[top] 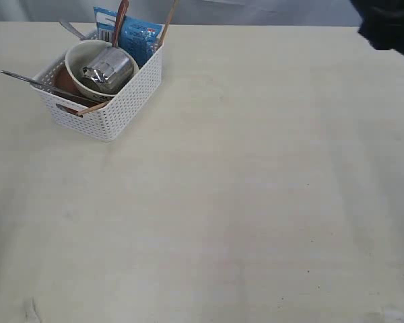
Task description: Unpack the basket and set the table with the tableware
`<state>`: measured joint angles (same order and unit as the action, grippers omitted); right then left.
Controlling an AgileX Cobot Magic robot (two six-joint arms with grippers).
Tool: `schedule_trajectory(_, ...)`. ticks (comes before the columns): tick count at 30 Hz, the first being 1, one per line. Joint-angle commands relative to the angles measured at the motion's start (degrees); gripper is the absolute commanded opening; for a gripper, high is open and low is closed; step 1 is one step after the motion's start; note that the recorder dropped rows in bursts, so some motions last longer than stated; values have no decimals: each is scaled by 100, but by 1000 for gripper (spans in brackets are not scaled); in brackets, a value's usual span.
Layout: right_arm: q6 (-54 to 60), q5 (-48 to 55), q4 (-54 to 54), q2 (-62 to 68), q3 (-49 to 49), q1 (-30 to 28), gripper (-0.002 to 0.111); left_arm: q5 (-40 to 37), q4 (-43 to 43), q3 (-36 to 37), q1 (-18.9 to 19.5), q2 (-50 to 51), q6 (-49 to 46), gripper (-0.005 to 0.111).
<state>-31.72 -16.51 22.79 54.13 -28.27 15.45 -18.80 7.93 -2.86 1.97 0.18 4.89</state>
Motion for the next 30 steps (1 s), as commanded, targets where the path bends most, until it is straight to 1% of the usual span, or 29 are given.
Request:
schedule_trajectory(1,-36,959,104,810,-759,597,59,23,-6,22,15,-18,-5,0)
schedule_trajectory(6,-1,1797,104,1460,-1534,1065,59,23,-6,22,15,-18,-5,0)
schedule_trajectory(9,-1,2122,104,1786,-1953,1224,59,23,-6,22,15,-18,-5,0)
schedule_trajectory(14,191,2717,104,2429,-2784,1279,59,23,-6,22,15,-18,-5,0)
schedule_trajectory(17,432,3406,20,2887,-3393,1279,59,23,-6,22,15,-18,-5,0)
schedule_trajectory(20,1260,4089,-543,3389,-4014,1279,59,23,-6,22,15,-18,-5,0)
schedule_trajectory(24,2859,4835,-1778,4089,-4857,1266,59,23,-6,22,15,-18,-5,0)
schedule_trajectory(27,3644,4898,-2545,4489,-5264,1266,59,23,-6,22,15,-18,-5,0)
schedule_trajectory(30,4382,4732,-3286,4804,-5471,1108,59,23,-6,22,15,-18,-5,0)
